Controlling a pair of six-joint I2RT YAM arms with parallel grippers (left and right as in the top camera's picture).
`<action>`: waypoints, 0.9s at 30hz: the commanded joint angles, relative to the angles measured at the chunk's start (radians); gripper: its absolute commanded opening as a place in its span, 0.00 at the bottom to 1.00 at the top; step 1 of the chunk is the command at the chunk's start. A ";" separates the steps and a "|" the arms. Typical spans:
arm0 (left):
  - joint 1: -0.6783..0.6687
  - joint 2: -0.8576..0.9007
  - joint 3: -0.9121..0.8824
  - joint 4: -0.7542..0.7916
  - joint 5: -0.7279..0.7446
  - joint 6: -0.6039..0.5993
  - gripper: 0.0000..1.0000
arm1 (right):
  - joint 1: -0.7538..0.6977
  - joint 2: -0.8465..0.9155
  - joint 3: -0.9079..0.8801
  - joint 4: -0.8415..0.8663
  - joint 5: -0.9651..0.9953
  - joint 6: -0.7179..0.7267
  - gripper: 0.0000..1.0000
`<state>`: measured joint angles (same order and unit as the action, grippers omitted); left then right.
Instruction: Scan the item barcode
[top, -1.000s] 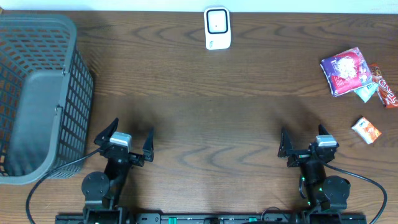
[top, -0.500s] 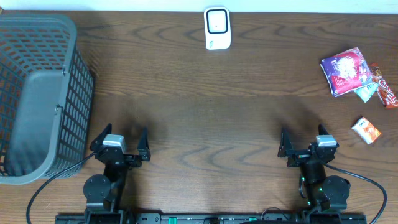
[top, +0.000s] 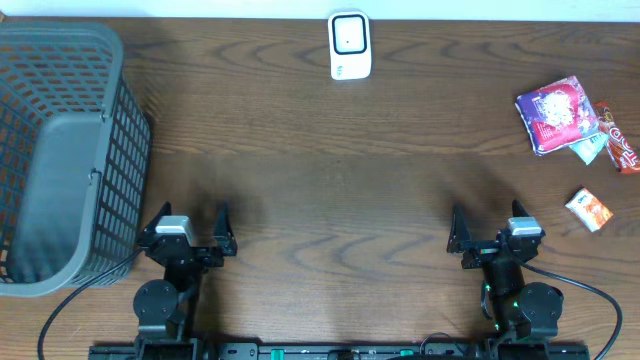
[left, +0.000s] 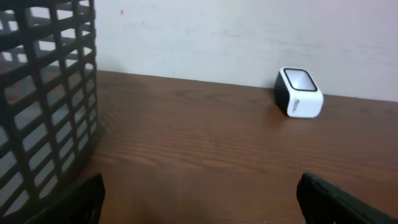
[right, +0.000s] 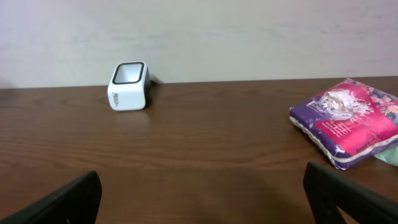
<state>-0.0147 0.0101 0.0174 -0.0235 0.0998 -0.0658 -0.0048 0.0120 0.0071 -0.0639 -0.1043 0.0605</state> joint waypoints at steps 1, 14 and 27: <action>0.005 -0.008 -0.014 -0.042 -0.010 -0.021 0.98 | 0.008 -0.006 -0.001 -0.004 -0.006 0.006 0.99; 0.005 -0.008 -0.013 -0.044 0.000 0.099 0.98 | 0.008 -0.006 -0.001 -0.004 -0.007 0.006 0.99; 0.005 -0.008 -0.013 -0.047 -0.014 0.099 0.98 | 0.008 -0.006 -0.001 -0.004 -0.006 0.006 0.99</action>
<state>-0.0147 0.0101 0.0185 -0.0269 0.0891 0.0235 -0.0048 0.0120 0.0071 -0.0639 -0.1043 0.0605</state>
